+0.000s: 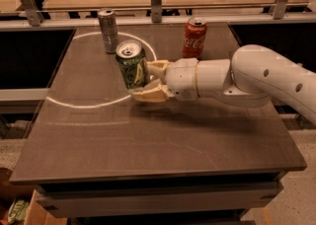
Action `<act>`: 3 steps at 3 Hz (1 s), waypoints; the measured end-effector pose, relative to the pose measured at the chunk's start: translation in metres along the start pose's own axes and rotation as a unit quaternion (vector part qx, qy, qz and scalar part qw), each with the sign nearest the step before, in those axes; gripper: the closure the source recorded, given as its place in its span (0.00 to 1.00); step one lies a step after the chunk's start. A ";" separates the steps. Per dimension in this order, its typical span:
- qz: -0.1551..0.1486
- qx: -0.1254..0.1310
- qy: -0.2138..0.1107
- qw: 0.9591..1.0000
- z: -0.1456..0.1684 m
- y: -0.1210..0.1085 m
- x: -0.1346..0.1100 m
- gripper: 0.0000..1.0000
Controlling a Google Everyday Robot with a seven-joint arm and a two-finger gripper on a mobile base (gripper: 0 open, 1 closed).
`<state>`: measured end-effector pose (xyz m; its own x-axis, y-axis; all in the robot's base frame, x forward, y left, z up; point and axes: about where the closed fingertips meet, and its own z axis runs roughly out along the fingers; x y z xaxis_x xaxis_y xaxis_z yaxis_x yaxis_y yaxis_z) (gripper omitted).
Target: Knock green can over
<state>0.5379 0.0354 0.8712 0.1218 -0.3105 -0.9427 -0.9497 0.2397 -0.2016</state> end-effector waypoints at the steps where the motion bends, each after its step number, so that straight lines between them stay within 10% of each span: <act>1: -0.096 0.013 0.051 0.994 -0.019 0.003 -0.019 1.00; 2: -0.212 0.004 0.102 0.972 -0.037 0.008 -0.036 1.00; 3: -0.309 -0.025 0.141 0.940 -0.047 0.015 -0.049 1.00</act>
Offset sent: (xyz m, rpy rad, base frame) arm -0.0338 -0.0410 0.0661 -0.5310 -0.5833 0.1448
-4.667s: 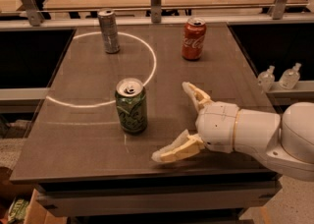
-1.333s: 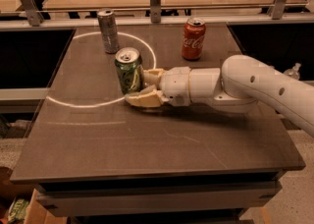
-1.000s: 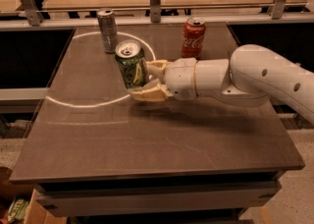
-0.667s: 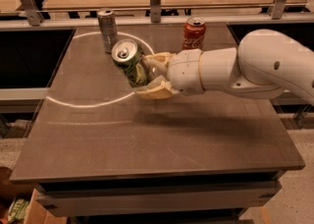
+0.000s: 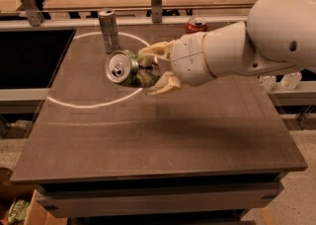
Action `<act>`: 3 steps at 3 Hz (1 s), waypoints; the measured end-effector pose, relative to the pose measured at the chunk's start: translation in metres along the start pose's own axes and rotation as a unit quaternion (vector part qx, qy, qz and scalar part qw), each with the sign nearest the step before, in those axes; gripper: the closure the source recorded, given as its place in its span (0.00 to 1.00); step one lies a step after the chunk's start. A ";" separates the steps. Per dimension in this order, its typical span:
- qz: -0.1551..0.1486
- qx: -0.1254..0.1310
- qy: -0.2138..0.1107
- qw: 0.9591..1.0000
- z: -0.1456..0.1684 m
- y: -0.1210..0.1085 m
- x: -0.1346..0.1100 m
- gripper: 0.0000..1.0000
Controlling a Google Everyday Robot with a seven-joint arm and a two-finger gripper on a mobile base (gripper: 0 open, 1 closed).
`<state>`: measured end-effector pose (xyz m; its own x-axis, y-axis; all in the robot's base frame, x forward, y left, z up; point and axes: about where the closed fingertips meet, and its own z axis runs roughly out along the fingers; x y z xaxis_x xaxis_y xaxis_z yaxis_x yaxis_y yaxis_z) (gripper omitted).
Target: Knock green can over
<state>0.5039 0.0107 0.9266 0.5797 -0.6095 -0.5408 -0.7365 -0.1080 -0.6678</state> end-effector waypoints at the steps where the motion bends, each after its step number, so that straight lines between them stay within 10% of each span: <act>1: -0.097 -0.055 0.029 0.993 -0.003 0.007 -0.002 1.00; 3: -0.247 -0.218 0.082 0.941 0.004 0.040 0.015 1.00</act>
Offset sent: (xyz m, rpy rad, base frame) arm -0.0205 -0.0229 -0.0479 -0.6835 -0.1415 0.5057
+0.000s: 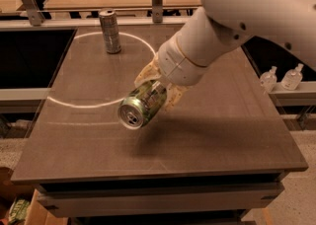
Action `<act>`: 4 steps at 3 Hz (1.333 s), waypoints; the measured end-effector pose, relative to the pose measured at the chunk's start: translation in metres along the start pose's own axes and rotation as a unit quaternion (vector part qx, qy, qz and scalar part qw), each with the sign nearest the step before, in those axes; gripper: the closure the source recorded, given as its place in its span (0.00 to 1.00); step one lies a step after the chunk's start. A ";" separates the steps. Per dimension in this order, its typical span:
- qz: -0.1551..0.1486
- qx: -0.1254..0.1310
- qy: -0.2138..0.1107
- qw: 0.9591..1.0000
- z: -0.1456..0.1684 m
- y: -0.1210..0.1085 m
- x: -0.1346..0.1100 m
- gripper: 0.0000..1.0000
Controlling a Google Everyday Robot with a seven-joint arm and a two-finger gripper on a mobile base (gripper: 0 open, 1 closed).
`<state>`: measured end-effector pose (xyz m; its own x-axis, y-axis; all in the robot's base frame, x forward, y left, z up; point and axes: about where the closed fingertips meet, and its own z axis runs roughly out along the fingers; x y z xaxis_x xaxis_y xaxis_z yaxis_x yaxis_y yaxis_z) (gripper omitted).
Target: Knock green can over
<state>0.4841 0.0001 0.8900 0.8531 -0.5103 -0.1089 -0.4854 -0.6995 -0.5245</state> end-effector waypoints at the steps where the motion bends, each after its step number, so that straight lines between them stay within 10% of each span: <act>1: -0.052 -0.069 0.048 0.995 0.010 0.014 0.005 1.00; 2: -0.082 -0.126 0.094 0.984 0.017 0.026 0.015 1.00; 4: -0.088 -0.130 0.106 0.982 0.014 0.026 0.019 0.59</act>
Offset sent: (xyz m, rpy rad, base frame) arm 0.0119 -0.0321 -0.0432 -0.5248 -0.1218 0.0809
